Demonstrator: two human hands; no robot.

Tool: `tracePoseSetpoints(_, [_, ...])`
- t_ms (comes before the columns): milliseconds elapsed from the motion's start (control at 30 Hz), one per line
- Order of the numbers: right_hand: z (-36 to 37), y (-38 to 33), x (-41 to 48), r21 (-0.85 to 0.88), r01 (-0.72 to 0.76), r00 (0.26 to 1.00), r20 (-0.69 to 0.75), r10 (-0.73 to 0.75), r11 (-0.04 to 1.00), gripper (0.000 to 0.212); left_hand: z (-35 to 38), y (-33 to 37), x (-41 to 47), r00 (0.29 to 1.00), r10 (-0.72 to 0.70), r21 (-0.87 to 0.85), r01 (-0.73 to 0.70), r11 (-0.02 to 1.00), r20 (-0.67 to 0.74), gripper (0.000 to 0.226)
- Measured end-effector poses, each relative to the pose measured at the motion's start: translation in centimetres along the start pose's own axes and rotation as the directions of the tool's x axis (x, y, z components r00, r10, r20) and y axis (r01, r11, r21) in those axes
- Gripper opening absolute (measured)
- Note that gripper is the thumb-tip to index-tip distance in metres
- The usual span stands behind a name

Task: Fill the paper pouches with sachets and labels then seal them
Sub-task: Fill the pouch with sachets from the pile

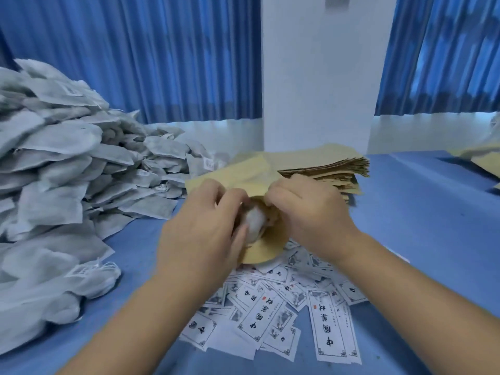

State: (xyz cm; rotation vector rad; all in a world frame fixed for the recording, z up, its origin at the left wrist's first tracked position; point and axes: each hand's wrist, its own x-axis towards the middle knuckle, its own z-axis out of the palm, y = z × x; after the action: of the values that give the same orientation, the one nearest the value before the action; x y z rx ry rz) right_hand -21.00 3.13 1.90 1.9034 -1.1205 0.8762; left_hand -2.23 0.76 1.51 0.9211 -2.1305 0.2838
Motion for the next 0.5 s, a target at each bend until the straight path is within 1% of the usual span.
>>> tracePoseSetpoints(33, [0.4,-0.3,-0.2,0.018,-0.01,1.0,-0.001,0.01,1.0,0.019,0.1,-0.4,0.0,0.999,-0.044,0.062,0.043,0.997,0.022,0.044])
tracePoseSetpoints(67, [0.6,-0.4,-0.3,0.029,-0.02,1.0,0.002,0.02,0.999,0.019,0.1,-0.6,0.2,0.995,-0.086,0.109,0.079,0.991,0.058,0.044])
tracePoseSetpoints(100, [0.5,-0.6,-0.2,0.033,-0.033,0.999,0.004,0.033,0.999,0.02,0.2,-0.8,0.5,0.988,-0.115,0.137,0.101,0.985,0.1,0.037])
tracePoseSetpoints(133, [0.4,-0.7,-0.2,0.032,-0.044,0.999,-0.002,0.044,0.999,0.02,0.3,-1.0,0.9,0.981,-0.14,0.14,0.121,0.983,0.138,0.028])
tracePoseSetpoints(167, [0.1,-1.0,-0.2,0.033,-0.044,0.999,-0.011,0.044,0.998,0.02,0.4,-1.2,1.2,0.975,-0.16,0.132,0.14,0.981,0.152,0.024])
tracePoseSetpoints(233, [-0.6,-2.1,-0.5,0.07,-0.011,1.0,0.012,0.011,0.997,0.023,0.7,-1.1,1.6,0.969,-0.182,0.091,0.169,0.981,0.169,0.027])
tracePoseSetpoints(267, [-0.8,-2.9,-0.9,0.094,0.004,0.999,0.047,-0.009,0.996,0.025,0.8,-1.0,1.6,0.972,-0.178,0.06,0.171,0.983,0.152,0.026])
tracePoseSetpoints(300, [-0.9,-3.7,-1.1,0.114,0.004,0.994,0.105,-0.016,0.994,0.027,0.7,-0.8,1.5,0.979,-0.166,0.028,0.164,0.986,0.119,0.025])
tracePoseSetpoints(333, [-0.9,-4.4,-1.2,0.122,-0.026,0.98,0.197,0.001,0.992,0.033,0.6,-0.7,1.3,0.985,-0.153,-0.012,0.154,0.988,0.085,0.023])
tracePoseSetpoints(400, [-0.4,-5.4,-0.8,0.091,-0.135,0.901,0.426,0.084,0.987,0.046,0.5,-0.5,1.2,0.989,-0.137,-0.069,0.14,0.988,0.058,0.021])
tracePoseSetpoints(433, [-0.1,-5.5,-0.5,0.071,-0.179,0.854,0.507,0.119,0.981,0.05,0.4,-0.5,1.1,0.989,-0.132,-0.076,0.137,0.988,0.061,0.022])
tracePoseSetpoints(467, [0.2,-5.6,-0.3,0.061,-0.209,0.82,0.554,0.141,0.976,0.052,0.3,-0.4,1.0,0.989,-0.133,-0.078,0.138,0.987,0.068,0.024])
tracePoseSetpoints(500, [0.5,-5.7,0.1,0.06,-0.22,0.813,0.562,0.149,0.974,0.05,0.1,-0.3,1.0,0.988,-0.135,-0.072,0.14,0.987,0.071,0.023])
